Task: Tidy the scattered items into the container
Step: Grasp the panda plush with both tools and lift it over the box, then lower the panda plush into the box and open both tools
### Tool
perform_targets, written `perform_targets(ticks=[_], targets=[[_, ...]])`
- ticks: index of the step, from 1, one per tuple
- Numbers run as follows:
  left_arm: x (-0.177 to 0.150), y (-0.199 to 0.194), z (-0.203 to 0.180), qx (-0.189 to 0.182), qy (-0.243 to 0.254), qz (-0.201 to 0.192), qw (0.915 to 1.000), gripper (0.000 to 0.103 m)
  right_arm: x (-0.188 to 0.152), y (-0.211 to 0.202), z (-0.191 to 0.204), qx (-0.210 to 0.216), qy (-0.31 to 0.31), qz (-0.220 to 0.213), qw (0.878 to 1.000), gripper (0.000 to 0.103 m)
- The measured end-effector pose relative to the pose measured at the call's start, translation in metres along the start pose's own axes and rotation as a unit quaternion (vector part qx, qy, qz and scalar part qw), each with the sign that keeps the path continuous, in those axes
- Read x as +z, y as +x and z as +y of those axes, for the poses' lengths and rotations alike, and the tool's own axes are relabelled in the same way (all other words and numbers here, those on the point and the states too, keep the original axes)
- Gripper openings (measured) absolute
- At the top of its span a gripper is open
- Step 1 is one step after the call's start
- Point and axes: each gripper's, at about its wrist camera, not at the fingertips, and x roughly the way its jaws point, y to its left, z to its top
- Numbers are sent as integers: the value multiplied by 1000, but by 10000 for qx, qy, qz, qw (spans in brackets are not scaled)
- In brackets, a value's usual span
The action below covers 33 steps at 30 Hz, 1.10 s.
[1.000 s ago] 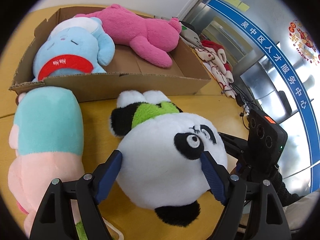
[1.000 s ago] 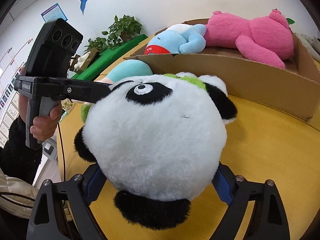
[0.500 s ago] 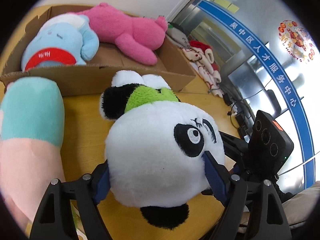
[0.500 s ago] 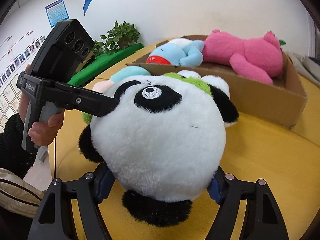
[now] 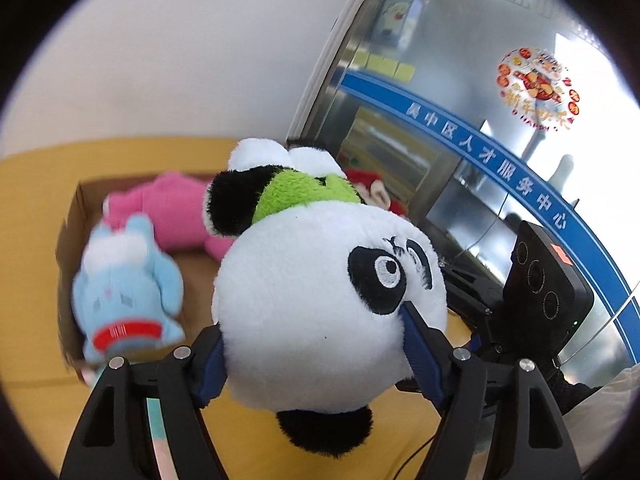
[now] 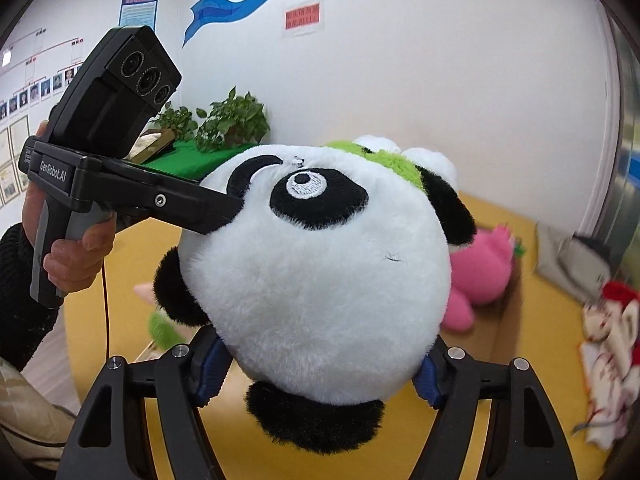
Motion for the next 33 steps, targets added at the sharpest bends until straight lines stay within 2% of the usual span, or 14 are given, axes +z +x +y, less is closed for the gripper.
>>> perform_targets(ticks=[8,12,17,21,25,33], targets=[[86,-23,-13,73,682,-551,9961,75,84,-10,-31,-405,-525,-424,9969,79],[117,-21,1,38,686,-625,9957,75,114,5,-51,-453,-600,-446,9962,79],[138,1,27,-48,638,-610,9961,75,127,29,-71,-480,-564,-393,9965,79],[135,38,60,-141,393,-389,9984,75,114,63,-90,-412,-363,-192,9983,79],[108,79,94,-139,58,30,9999,75,78,105,-104,-200,-139,144,9996,79],[58,131,136,56,-389,628,9973,75,14,174,-115,296,437,555,9971,79]])
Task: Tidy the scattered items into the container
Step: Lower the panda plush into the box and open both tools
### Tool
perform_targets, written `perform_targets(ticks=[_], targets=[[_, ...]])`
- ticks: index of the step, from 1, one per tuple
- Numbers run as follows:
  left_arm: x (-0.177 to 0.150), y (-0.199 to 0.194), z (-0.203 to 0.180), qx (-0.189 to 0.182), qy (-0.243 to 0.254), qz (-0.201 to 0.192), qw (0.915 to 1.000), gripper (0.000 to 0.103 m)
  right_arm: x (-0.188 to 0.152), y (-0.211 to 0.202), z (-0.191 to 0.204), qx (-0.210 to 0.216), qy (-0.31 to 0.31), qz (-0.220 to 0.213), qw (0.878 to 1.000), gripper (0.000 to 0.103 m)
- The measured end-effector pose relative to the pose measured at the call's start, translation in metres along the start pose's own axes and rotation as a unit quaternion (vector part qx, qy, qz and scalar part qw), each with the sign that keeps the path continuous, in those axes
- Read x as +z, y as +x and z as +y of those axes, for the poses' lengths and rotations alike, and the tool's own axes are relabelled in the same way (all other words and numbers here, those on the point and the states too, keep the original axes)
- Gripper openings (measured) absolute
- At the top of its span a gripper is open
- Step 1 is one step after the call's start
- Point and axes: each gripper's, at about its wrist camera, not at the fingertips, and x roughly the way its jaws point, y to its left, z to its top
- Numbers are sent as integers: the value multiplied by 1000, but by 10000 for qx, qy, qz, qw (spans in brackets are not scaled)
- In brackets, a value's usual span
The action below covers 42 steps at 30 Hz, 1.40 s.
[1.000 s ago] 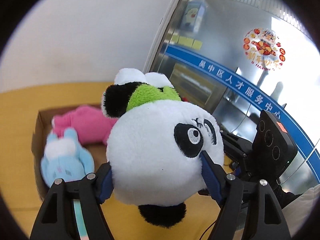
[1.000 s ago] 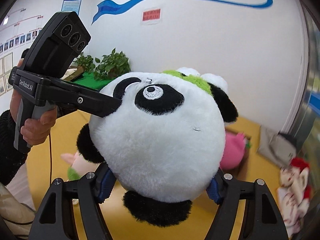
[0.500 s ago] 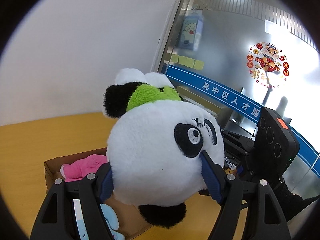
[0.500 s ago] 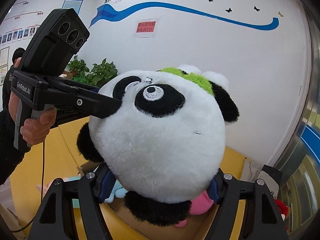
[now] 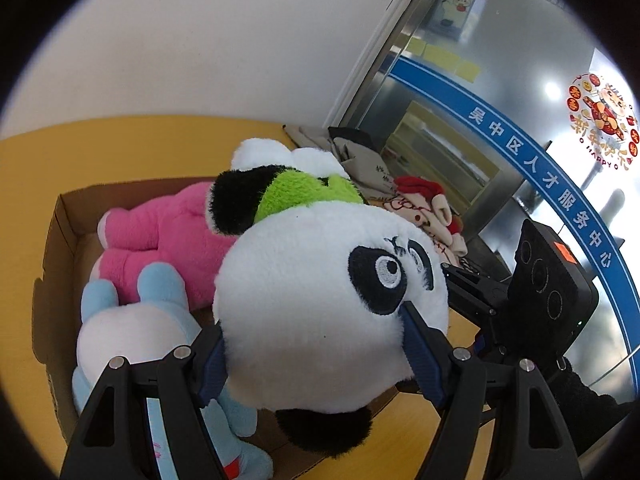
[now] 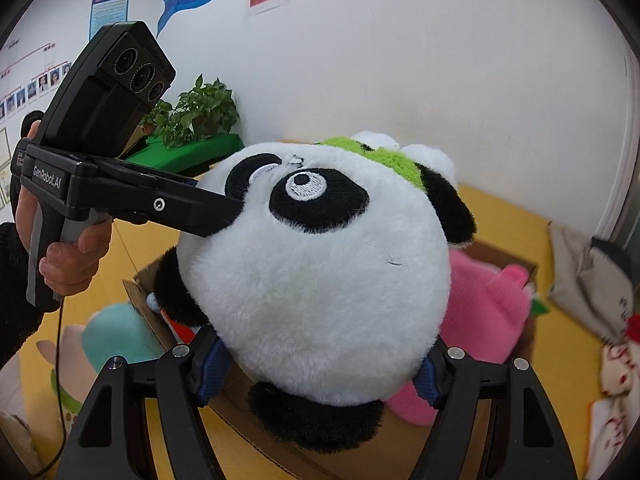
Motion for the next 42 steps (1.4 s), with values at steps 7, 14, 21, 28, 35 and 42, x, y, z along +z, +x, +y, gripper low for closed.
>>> perform_targets(ticks=[7,14,21,28,35,42], targets=[[-32,33,16,119,-330,454,9984,75,-41,25,0,197,267,401,9986,79],[-57,48,6,666,-87,850,9941,81,-63,44,4,308,305,1065,9934,92],[-55,20,-2,1102,-150,562,9922,84,-50,-17,-16,421,259,512,9975,92],[-57,-25,-21,967,-271,-23,9949,84,-10,-16,-80,81,1899,-279,9814,81],[-77,-58,-42,1500,-52,-385,9879,84,-20,76,-36,125,1794,849,9800,67],[-98,-82,-55,1950,57,-718,9782,84,-6,44,-22,-738,1598,605,9825,97]])
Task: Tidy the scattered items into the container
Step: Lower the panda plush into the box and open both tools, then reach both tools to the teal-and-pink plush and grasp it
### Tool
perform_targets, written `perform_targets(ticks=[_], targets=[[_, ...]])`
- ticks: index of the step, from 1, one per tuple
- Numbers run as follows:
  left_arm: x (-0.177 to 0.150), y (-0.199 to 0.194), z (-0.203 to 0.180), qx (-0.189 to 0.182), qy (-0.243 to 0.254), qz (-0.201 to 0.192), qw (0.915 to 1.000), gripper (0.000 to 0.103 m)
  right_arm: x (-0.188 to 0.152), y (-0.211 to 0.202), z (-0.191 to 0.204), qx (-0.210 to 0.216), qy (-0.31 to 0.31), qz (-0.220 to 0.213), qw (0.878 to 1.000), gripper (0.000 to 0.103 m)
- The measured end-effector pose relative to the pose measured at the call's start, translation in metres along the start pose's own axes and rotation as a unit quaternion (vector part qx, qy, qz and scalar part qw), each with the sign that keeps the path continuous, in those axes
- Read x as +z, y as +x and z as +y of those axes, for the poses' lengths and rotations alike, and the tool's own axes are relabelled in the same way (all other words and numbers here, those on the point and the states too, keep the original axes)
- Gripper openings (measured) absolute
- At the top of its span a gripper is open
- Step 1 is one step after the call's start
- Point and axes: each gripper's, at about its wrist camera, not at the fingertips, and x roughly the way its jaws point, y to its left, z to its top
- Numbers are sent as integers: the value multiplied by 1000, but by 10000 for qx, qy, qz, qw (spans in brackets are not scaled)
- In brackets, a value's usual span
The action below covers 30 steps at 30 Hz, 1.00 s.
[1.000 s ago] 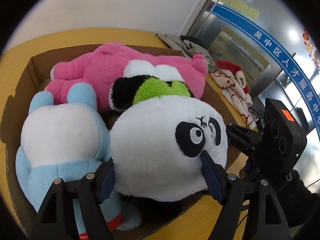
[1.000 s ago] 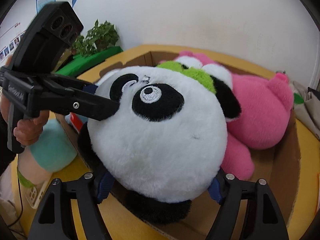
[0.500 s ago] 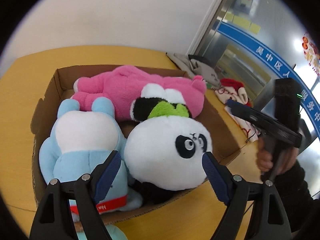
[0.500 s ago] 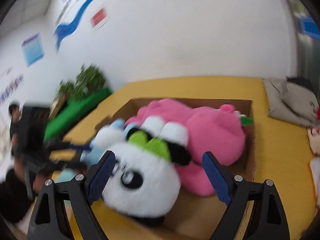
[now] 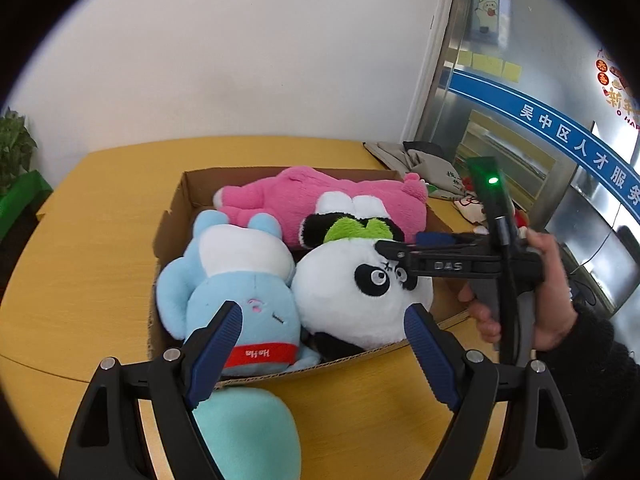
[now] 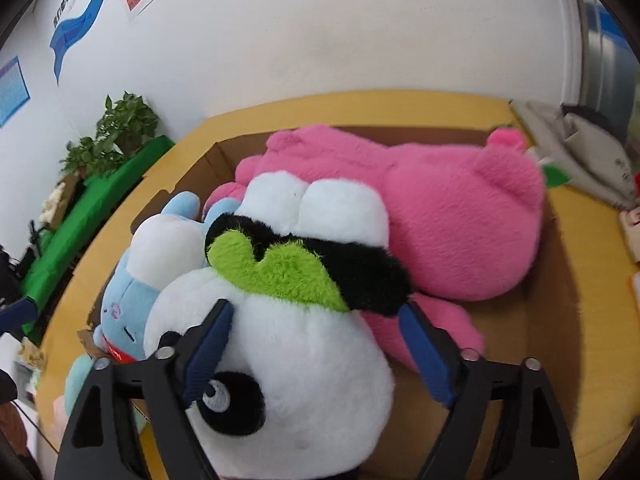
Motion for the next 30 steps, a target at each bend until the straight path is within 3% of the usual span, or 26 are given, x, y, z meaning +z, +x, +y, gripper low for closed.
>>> perform_targets(ticks=[5,9,22,30], targets=[[-8,-21,-4,36,-177,-289,9994,84,-7,-59,12,-192,-49,-528,9984,103],[-18,-35,-10,175,-83,-478,9987,84,-21,-89,31,-657,-426,-738,9942,103],[-47,-56,-7,119,-251,-474,9985,84,-60,-121,71,-832,-655,-746,9916,103],[-76,-69,13,83,-346,-257,9990,84,-77,-112,83,-394,-287,-399,9980,103]])
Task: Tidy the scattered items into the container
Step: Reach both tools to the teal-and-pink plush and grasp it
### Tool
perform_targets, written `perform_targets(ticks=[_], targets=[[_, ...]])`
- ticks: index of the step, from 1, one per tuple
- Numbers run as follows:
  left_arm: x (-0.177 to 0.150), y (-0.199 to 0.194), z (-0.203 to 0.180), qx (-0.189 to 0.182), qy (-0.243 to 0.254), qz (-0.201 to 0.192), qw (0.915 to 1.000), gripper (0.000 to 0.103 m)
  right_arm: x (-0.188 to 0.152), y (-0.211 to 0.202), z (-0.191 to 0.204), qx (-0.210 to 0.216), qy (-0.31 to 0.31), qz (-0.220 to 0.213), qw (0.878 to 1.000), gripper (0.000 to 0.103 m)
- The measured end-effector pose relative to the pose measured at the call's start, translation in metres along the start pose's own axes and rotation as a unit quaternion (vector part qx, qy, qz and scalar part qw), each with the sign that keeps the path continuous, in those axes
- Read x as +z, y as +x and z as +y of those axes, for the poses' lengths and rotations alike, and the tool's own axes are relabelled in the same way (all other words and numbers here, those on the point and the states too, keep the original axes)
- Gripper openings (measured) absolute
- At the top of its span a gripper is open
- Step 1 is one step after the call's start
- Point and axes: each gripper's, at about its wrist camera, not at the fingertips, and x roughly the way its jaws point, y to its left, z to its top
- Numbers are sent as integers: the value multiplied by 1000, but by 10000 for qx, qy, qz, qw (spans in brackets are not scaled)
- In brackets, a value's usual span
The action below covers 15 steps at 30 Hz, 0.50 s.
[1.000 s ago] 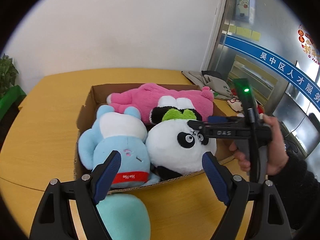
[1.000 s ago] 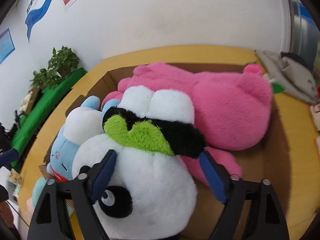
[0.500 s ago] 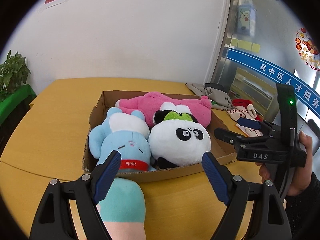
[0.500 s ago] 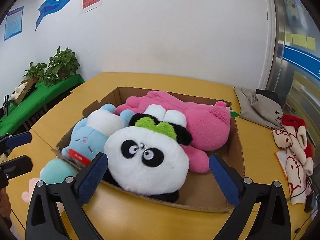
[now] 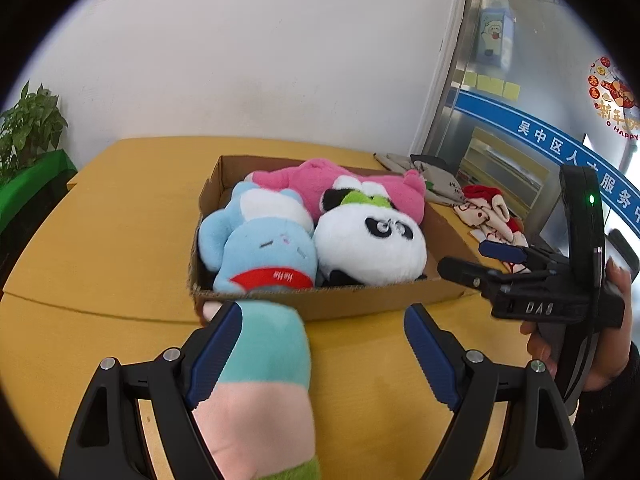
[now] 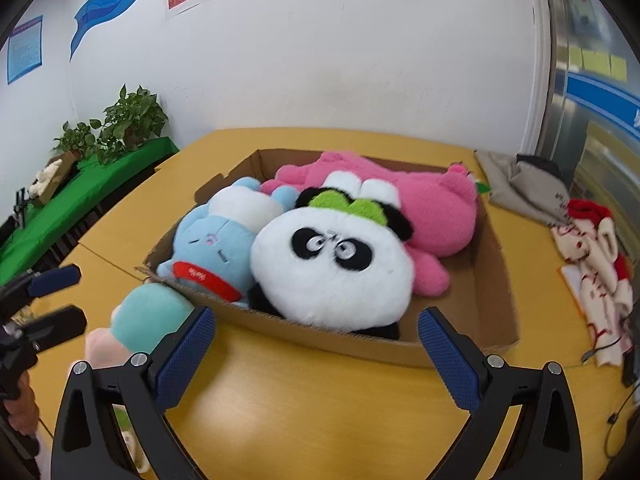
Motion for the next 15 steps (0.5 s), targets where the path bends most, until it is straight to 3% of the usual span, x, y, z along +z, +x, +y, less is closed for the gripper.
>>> perform_targets(ticks=[5,12,15], targets=[[-32,-3,25,-36,-311,413,9987,84,-6,19,15,773,465,361,9953,103],[-61,8,48,-36,-676,866,9939,84,-15,60,54,1908,1182,1002,9693,103],[-70,17,56,37,-836,1062,9908,84,-22,80,69,1993,1427,1242,9615,103]])
